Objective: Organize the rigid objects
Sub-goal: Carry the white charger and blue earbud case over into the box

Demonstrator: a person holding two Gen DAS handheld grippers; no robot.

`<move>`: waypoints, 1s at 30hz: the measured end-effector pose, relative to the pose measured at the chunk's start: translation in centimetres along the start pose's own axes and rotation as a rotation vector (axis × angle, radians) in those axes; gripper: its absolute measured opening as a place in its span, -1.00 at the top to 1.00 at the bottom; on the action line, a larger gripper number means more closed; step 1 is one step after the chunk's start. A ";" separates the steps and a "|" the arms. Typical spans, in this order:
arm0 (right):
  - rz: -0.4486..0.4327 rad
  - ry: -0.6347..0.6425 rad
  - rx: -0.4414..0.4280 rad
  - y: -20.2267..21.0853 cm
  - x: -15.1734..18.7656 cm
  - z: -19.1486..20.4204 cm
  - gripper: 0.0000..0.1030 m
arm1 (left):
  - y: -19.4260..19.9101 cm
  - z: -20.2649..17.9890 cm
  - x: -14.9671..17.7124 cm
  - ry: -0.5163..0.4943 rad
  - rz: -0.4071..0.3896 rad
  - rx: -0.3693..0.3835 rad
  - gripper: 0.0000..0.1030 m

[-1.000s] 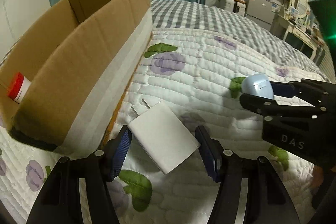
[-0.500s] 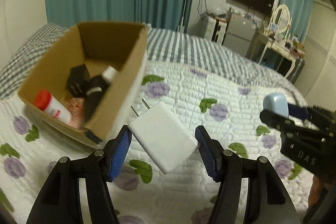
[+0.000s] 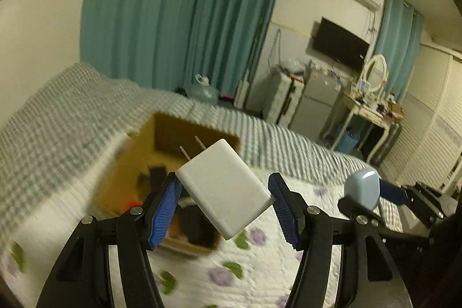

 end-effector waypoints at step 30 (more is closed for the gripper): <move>-0.008 -0.054 -0.185 -17.0 -9.6 5.3 0.02 | -15.8 5.8 -1.8 -0.305 0.107 -0.010 -0.24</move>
Point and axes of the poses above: each gripper's, at about its wrist camera, not at the fingertips, and y roughly against the way its jaws point, z to its left, x to its underside, the point moved 1 cm from there along -y, roughly the way its jaws point, and after that the axes turned 12 degrees about -x, right-handed, at the moved point
